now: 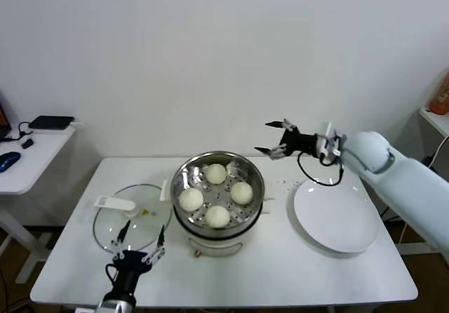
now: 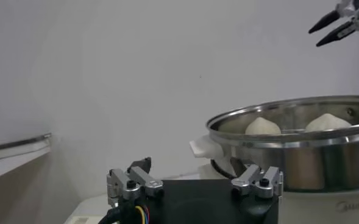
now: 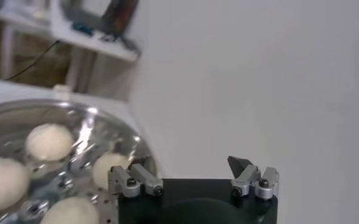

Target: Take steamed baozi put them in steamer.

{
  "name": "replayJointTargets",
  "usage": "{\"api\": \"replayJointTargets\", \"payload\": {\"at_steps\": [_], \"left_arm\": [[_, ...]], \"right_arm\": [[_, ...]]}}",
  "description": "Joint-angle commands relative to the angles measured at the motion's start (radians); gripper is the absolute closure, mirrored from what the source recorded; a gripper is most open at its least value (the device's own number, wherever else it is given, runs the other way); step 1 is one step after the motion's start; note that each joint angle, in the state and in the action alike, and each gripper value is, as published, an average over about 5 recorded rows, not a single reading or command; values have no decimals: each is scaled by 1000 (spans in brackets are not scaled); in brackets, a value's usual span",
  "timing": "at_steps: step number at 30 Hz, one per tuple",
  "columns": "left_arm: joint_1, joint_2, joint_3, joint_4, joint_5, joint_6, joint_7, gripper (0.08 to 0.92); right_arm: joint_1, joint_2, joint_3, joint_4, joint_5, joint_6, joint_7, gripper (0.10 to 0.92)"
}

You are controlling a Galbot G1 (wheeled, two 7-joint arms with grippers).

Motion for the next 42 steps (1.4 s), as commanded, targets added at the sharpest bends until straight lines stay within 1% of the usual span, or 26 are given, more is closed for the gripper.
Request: {"api": "replayJointTargets", "payload": {"at_steps": [1, 7, 18, 27, 42], "left_arm": [[-1, -4, 19, -8, 5, 5, -18, 177], [-15, 8, -8, -4, -10, 13, -16, 177], [-15, 18, -43, 3, -33, 11, 1, 177], [-8, 30, -92, 1, -90, 3, 23, 177], [-12, 29, -112, 3, -94, 2, 25, 177]], "right_arm": [[-844, 161, 823, 177, -144, 155, 210, 203], [-1015, 327, 929, 232, -154, 236, 242, 203], [-1212, 476, 950, 298, -147, 335, 323, 203], [-1305, 525, 918, 326, -134, 390, 365, 203], [-1375, 553, 903, 356, -127, 418, 335, 203]]}}
